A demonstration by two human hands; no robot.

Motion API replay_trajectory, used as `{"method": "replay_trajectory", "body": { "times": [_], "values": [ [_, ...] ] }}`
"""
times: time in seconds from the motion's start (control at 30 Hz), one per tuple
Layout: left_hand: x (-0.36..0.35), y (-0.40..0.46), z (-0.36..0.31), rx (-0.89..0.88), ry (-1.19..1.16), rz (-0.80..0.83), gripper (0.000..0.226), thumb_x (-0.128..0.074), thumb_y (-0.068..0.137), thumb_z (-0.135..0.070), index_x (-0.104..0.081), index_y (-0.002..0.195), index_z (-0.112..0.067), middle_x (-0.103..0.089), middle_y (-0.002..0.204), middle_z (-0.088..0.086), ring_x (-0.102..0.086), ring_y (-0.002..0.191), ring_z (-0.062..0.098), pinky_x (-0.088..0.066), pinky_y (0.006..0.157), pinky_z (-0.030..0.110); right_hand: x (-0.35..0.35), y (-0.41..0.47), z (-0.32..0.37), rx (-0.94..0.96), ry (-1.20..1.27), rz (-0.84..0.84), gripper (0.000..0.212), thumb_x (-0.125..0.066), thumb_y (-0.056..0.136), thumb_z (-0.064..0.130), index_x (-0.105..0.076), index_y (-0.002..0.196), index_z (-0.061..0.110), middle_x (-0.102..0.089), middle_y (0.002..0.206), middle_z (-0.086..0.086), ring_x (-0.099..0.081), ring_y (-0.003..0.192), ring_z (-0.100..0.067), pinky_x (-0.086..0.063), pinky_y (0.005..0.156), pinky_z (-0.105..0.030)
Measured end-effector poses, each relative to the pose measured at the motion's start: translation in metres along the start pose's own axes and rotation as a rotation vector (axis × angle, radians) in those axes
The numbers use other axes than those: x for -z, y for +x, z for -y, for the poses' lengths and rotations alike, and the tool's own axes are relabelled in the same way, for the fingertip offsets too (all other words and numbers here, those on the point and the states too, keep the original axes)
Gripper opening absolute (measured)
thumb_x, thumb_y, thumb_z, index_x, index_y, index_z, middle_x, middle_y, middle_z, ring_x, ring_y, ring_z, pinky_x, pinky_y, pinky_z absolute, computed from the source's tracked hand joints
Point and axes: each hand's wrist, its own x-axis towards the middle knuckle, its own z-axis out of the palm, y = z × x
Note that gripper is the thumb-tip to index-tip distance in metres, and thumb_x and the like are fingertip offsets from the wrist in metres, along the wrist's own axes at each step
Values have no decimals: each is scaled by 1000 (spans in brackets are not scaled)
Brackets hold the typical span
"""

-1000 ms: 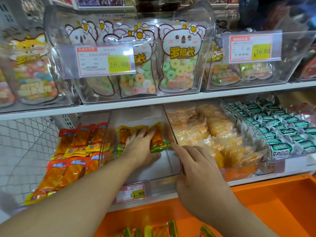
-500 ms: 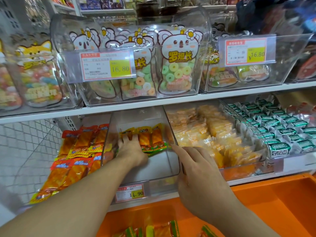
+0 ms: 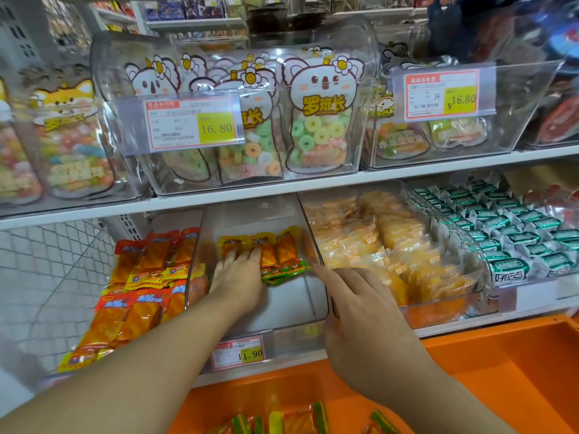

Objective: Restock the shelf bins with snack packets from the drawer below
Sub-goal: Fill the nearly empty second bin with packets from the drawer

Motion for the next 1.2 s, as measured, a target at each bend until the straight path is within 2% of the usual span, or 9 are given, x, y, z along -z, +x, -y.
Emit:
{"method": "replay_trajectory", "body": {
  "times": [0.27, 0.4, 0.53, 0.67, 0.8, 0.9, 1.0, 1.13, 1.2],
  "values": [
    [0, 1, 1, -15, 34, 74, 68, -59, 97, -33, -27, 157, -24, -46, 157, 3, -27, 151, 32, -22, 121, 51, -1, 1, 0, 0, -7, 4, 82, -50, 86, 22, -19, 161, 36, -37, 151, 19, -24, 142, -11, -32, 119, -35],
    [0, 3, 3, 23, -35, 133, 90, -66, 92, -42, -11, 163, -31, -24, 168, 7, -13, 158, 31, -16, 126, 52, -2, 1, 0, 6, -17, 0, 81, -49, 87, 23, -19, 161, 35, -39, 150, 18, -27, 140, -11, -33, 117, -34],
    [2, 1, 1, 66, -109, 81, 104, -75, 78, -45, -14, 162, -35, -20, 168, 8, -19, 153, 38, -20, 126, 51, -1, 0, -1, 8, -11, -2, 79, -51, 90, 22, -19, 161, 35, -37, 151, 18, -25, 142, -10, -32, 119, -34],
    [6, -4, -1, 96, -88, 95, 117, -80, 70, -44, -10, 163, -31, -19, 167, 9, -15, 155, 35, -14, 128, 49, -1, 0, -1, 2, -5, 1, 80, -53, 89, 20, -21, 162, 33, -35, 155, 17, -22, 144, -10, -29, 122, -34],
    [22, -22, -9, 54, -226, 60, 109, -81, 74, -32, -16, 162, -28, -30, 162, 4, -23, 152, 30, -24, 126, 45, 0, 1, 0, 9, 3, -10, 82, -55, 87, 17, -23, 161, 30, -34, 156, 15, -20, 147, -10, -26, 124, -33],
    [39, -55, -18, 2, -474, 14, 94, -75, 85, -22, -22, 162, -28, -31, 163, -4, -31, 150, 21, -32, 123, 39, 4, -2, 3, 10, 11, -43, 82, -59, 85, 16, -27, 160, 29, -36, 154, 14, -23, 146, -11, -28, 124, -32],
    [54, -103, -20, -44, -594, -110, 77, -68, 92, -25, -31, 159, -35, -35, 162, -13, -38, 145, 13, -39, 117, 34, 8, -10, 10, 31, 30, -85, 77, -60, 86, 15, -34, 157, 27, -40, 150, 13, -30, 141, -12, -32, 121, -32],
    [62, -173, -10, -104, -715, -253, 65, -69, 94, -24, -43, 149, -46, -47, 151, -23, -47, 136, 4, -44, 112, 32, 15, -28, 24, 77, 55, -91, 65, -56, 95, 21, -33, 156, 25, -36, 150, 13, -28, 140, -12, -35, 119, -33],
    [59, -206, -4, -112, -765, -294, 59, -71, 93, -20, -52, 142, -46, -55, 139, -29, -53, 127, -3, -46, 106, 24, 17, -41, 32, 95, 93, -72, 62, -57, 97, 24, -34, 155, 27, -36, 149, 13, -29, 141, -11, -38, 116, -30]
  ]
}}
